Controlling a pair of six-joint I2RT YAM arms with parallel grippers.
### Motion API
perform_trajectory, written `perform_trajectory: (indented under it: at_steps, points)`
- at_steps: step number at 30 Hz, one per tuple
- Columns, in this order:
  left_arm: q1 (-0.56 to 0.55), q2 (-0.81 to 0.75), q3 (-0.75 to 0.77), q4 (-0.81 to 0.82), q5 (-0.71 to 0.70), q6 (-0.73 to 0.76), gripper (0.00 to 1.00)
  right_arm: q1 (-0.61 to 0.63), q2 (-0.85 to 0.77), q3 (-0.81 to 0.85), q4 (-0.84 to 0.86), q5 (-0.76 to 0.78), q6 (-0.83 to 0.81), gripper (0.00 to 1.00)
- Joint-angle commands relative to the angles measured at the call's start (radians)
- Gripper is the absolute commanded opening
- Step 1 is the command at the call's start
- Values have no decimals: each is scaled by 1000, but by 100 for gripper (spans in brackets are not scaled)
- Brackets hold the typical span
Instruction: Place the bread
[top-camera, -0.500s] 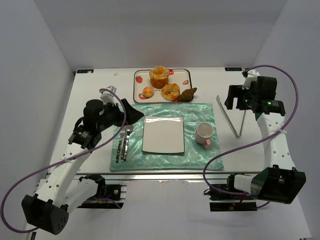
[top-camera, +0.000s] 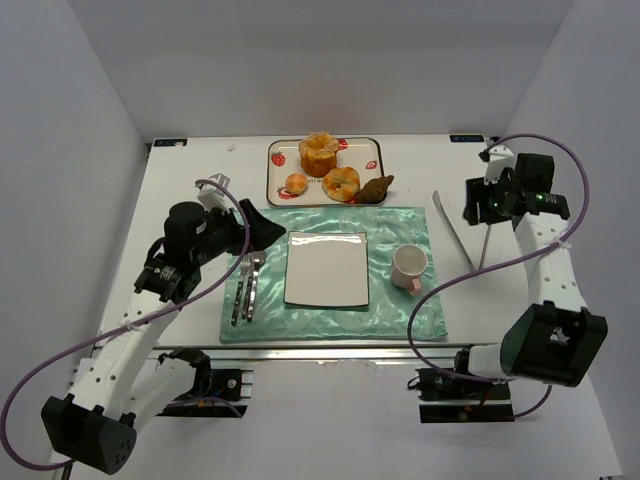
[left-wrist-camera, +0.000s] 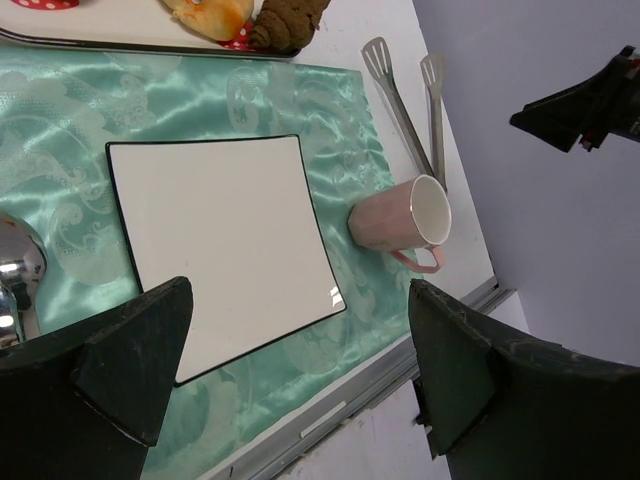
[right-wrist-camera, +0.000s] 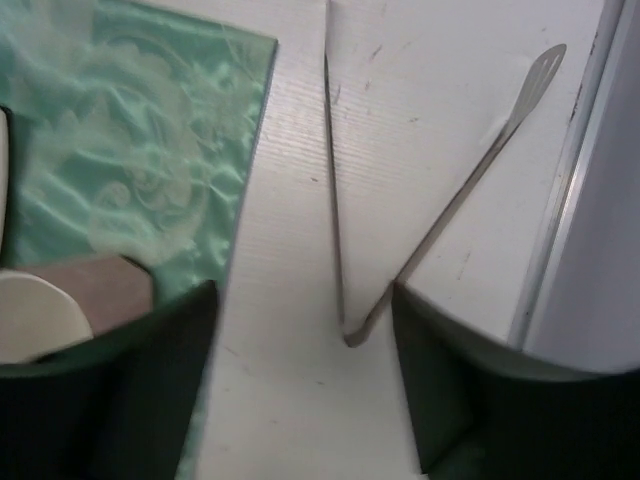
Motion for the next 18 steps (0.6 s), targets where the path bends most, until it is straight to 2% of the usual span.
perform_trajectory:
  at_steps: [1, 2, 18]
  points:
    - [-3, -32, -29, 12, -8, -13, 98, -8, 62, 8, -44, 32, -96, 85]
    - [-3, -32, -43, 17, -5, -16, 98, -8, 79, 5, -49, 58, -122, 89]
    - [-3, -75, -82, -38, -37, -8, 98, -58, 289, -78, 23, 170, -156, 89]
